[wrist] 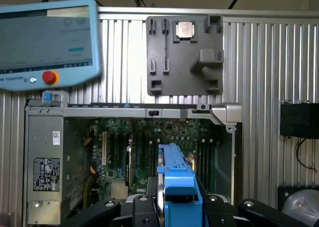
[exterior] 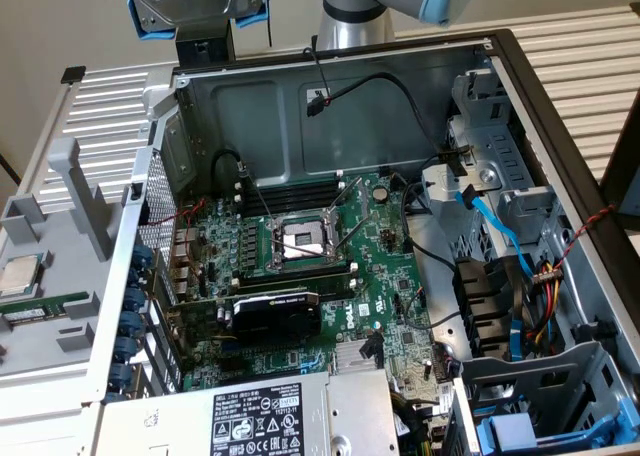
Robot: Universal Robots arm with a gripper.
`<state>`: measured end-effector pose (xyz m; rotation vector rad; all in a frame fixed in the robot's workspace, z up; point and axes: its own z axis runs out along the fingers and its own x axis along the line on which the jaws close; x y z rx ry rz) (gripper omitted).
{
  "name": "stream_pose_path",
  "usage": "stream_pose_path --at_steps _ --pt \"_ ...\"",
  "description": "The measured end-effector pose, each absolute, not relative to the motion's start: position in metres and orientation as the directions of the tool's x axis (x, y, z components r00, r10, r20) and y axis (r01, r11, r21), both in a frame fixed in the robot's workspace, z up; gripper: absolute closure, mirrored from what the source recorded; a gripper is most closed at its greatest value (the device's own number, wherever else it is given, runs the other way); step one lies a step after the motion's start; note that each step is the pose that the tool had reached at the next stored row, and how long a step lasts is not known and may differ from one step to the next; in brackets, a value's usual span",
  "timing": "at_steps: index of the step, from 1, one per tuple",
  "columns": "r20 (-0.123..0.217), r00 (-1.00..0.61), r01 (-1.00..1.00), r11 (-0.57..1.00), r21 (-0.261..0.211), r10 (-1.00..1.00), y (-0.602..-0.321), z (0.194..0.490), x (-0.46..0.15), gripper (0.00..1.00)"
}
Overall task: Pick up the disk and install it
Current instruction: 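Pick up the disk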
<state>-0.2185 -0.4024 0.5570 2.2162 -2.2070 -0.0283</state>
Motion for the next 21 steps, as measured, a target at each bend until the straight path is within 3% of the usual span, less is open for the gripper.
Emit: stream_pose_path --at_steps 21 --pt "-0.003 0.004 -1.0 -0.004 0.026 -1.0 -0.438 0.559 -0.171 0.63"
